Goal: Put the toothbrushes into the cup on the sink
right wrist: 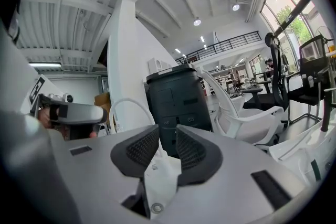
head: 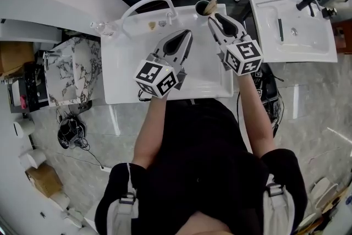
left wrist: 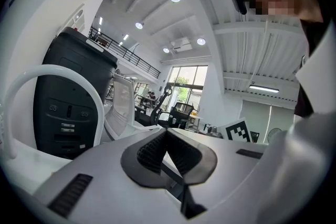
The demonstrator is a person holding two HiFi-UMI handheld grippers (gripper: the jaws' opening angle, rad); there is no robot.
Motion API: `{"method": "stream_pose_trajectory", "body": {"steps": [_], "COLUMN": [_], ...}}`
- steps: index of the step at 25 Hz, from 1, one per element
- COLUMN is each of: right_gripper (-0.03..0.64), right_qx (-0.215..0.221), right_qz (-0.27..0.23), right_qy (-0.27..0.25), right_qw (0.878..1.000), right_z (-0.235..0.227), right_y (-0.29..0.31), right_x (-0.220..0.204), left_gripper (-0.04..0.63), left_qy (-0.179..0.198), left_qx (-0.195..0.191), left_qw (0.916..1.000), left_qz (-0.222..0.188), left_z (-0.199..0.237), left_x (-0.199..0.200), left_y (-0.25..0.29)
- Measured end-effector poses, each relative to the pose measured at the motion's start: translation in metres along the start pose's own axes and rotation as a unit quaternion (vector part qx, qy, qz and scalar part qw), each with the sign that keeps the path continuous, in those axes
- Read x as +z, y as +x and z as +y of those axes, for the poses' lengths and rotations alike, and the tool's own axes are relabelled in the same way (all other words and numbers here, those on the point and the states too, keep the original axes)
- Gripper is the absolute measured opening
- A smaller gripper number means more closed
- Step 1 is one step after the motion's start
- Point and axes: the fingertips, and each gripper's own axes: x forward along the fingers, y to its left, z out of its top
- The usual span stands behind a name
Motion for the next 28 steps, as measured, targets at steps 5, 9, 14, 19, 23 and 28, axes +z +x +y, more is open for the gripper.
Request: {"method": "stream_pose_trajectory", "body": {"steps": [5,9,14,19,23,28], "right_gripper": [0.106,0.065,0.048,0.035,0.031,0.031], "right_qx": [0.000,-0.003,0.014,0.029,0.034,0.035], "right_qz": [-0.020,-0.034,-0.037,-0.039,-0.035,-0.032], "right_qy": [0.007,0.010,0.017,0.012,0.006,0.010], "right_qw": [1.000,0.999,0.999,0.999,0.999,0.999], "right_z": [0.011,0.016,0.022,0.027,0.028,0.025], "right_y": [-0.018,-0.030,-0.037,-0.042,-0.043,-0.043], "right_x": [0.009,0.015,0.019,0.022,0.021,0.019], "left_gripper": [0.009,0.009,0.009,0.009,0.009,0.009], "left_qy": [-0.004,-0.004,-0.003,-0.002,-0.002,-0.005], "left_qx": [-0.006,-0.014,-0.020,-0.021,-0.017,-0.014], "left_qw": [1.0000,0.9999,0.9998,0.9998,0.9998,0.9999], "left_qz": [-0.003,-0.001,0.001,0.004,0.006,0.008], "left_z": [-0.003,-0.009,-0.013,-0.013,-0.010,-0.008], "left_x": [-0.001,-0.003,-0.003,-0.003,-0.004,-0.007], "left_y": [0.005,0.009,0.017,0.019,0.019,0.020]}}
